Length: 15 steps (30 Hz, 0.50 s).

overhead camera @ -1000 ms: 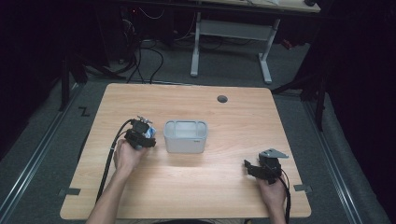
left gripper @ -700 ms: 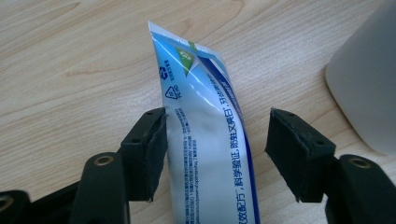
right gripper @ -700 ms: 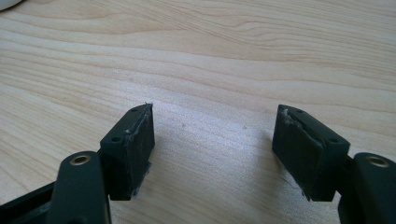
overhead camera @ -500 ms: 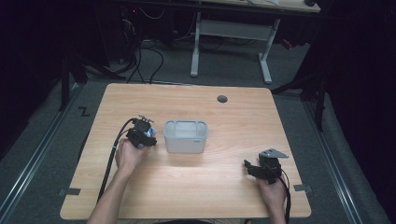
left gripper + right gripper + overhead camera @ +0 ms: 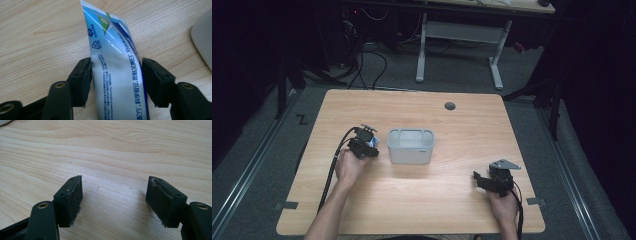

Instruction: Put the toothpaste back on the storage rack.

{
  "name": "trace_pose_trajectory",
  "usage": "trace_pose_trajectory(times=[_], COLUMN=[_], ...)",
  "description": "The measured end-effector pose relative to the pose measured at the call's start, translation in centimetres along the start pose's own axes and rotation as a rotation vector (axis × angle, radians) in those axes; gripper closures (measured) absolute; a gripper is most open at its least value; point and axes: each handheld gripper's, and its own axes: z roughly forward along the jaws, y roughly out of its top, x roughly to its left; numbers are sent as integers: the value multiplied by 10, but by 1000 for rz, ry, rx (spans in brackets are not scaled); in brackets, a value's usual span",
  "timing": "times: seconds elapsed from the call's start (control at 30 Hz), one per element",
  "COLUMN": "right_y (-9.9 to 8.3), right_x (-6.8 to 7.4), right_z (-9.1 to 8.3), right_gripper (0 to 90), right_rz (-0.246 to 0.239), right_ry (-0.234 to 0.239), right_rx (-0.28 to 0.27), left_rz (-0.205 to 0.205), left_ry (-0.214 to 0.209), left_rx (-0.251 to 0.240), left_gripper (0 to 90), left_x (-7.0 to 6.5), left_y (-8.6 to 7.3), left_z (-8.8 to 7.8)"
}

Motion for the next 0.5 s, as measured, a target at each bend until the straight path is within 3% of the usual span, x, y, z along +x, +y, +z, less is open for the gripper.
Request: trace_pose_trajectory(times=[0.2,0.37,0.5], right_y=[0,0,0], right_x=[0,0,0], right_z=[0,0,0], right_gripper=[297,297,297], right_rz=[-2,-3,-3], right_ry=[1,1,1], right_rx=[0,-1,-1], left_rz=[-22,-12,-36], left_ry=[-14,-20,-39], left_rx=[12,35,29], left_gripper=[473,489,511], left_x=[3,3,7], left_y=[0,-1,-2], left_z=[0,-2,-1])
